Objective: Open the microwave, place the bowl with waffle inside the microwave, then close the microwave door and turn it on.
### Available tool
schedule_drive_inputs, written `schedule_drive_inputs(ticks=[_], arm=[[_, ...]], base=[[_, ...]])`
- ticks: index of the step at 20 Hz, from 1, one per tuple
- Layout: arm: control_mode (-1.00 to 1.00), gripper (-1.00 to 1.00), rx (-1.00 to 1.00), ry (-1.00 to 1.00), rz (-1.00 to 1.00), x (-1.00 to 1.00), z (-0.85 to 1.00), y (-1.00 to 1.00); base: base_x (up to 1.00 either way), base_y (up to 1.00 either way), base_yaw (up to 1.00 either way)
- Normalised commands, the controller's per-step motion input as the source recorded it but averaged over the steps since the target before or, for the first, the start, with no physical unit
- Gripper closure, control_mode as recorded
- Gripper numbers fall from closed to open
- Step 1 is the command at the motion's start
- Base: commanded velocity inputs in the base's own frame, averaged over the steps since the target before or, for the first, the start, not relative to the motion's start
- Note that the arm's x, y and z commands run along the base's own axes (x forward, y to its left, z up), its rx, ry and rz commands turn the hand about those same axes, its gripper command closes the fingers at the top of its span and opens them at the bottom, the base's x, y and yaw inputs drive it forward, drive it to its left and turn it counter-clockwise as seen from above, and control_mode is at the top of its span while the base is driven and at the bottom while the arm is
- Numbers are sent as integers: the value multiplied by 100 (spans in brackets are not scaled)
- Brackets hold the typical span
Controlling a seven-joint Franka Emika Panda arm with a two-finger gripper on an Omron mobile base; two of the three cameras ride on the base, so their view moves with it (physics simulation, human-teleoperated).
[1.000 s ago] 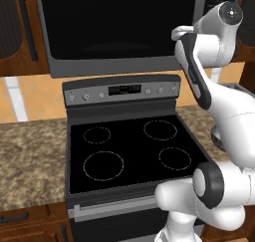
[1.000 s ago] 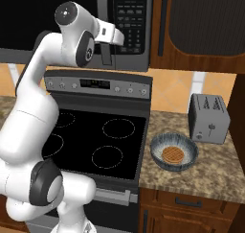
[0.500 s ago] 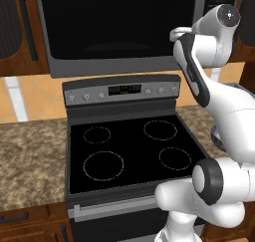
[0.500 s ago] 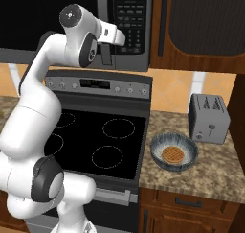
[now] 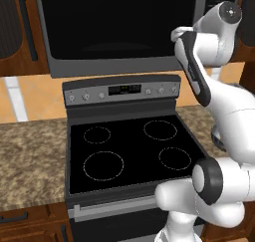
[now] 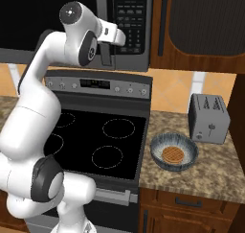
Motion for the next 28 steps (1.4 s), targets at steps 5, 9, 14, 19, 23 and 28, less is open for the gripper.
schedule_drive_inputs(ticks=[5,9,14,19,23,28], arm=[[-100,100,-1,-1,-19,-90,0,40],[-100,100,-7,-1,-26,-100,0,70],[-100,100,-7,0,-20,-99,-3,71],[-100,100,-14,0,-9,-82,0,90],[-100,100,-21,0,-1,-75,-3,100],[-100,100,-21,0,0,-50,-3,99]], base=[[0,0,0],[0,0,0],[0,0,0],[0,0,0],[0,0,0],[0,0,0]])
